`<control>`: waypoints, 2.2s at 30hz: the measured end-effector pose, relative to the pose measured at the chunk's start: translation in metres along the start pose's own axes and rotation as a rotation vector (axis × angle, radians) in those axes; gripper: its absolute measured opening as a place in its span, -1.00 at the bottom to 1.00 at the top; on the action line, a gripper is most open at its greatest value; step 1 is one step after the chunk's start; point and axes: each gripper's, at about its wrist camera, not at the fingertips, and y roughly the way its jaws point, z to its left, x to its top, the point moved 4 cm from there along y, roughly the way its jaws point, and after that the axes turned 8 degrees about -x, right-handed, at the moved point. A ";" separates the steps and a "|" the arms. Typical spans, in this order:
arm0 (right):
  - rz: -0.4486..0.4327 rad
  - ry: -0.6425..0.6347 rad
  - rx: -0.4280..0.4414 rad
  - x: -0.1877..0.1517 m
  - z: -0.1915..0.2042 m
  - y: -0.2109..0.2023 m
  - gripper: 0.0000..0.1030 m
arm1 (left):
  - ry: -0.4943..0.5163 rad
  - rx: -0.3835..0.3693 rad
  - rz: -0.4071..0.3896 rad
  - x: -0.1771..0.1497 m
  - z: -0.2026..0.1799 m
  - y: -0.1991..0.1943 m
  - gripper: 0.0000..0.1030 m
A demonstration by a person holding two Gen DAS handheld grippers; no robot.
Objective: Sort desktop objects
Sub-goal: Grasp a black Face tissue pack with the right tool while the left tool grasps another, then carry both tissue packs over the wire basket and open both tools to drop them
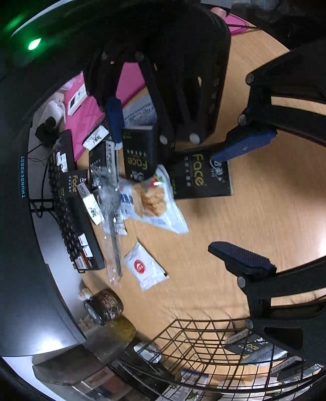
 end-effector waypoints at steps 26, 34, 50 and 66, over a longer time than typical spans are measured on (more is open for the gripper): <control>0.084 0.069 0.107 -0.003 0.011 0.022 -0.07 | -0.009 0.003 0.025 -0.004 0.012 -0.020 0.40; 0.052 0.175 0.065 -0.006 -0.003 0.002 -0.09 | 0.002 -0.008 0.027 -0.004 0.005 -0.020 0.40; 0.055 0.314 -0.042 -0.092 -0.052 -0.058 -0.08 | -0.045 -0.017 0.061 -0.001 -0.013 0.024 0.23; -0.045 0.310 0.006 -0.065 -0.029 -0.091 -0.08 | -0.043 0.071 -0.160 0.010 -0.004 -0.059 0.02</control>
